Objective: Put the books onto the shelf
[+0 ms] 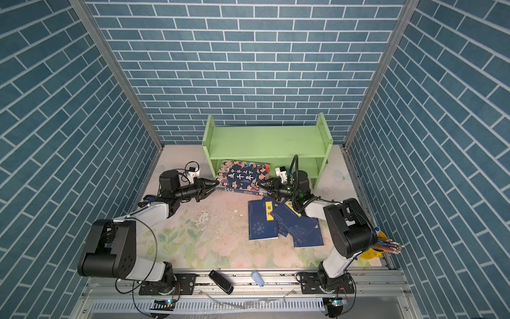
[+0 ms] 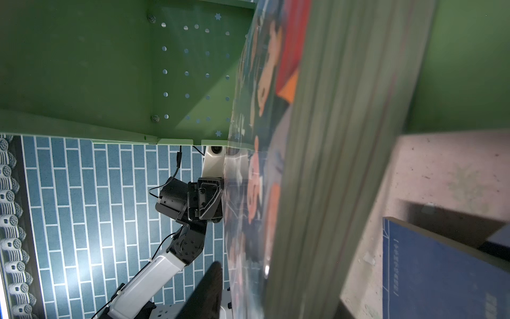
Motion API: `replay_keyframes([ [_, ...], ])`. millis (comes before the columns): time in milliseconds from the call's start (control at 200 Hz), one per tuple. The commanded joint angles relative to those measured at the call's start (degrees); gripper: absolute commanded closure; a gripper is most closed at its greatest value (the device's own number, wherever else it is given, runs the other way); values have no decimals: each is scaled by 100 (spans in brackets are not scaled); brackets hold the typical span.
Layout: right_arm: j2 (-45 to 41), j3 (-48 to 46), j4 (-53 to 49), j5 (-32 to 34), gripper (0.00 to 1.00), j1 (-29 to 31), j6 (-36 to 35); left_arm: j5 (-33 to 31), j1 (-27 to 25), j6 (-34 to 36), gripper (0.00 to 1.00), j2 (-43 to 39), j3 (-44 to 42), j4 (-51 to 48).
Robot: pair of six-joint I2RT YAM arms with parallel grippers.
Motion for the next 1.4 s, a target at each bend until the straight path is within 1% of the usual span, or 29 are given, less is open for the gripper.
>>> replay_keyframes([
  [0, -248, 7, 559, 158, 48, -90, -267, -147, -1, 358, 100, -93, 348, 310],
  [170, -379, -233, 544, 185, 45, -118, -275, -383, -1, 354, 100, -136, 299, 317],
  [370, -583, -431, 459, 226, 44, -128, -276, -595, -1, 333, 100, -140, 215, 319],
  [800, -763, -753, 270, 334, 44, -90, -284, -669, -1, 276, 100, -122, 201, 378],
  [875, -759, -726, 99, 351, 44, -45, -326, -686, -1, 232, 100, -113, 201, 424],
  [980, -767, -682, -308, 433, 44, 29, -555, -687, -1, 179, 100, -111, 201, 482],
  [1245, -846, -707, -309, 582, 42, 172, -530, -711, -1, 159, 100, -120, 201, 500],
  [1395, -711, -706, -146, 628, 42, 278, -433, -728, -1, 141, 100, -112, 201, 511],
])
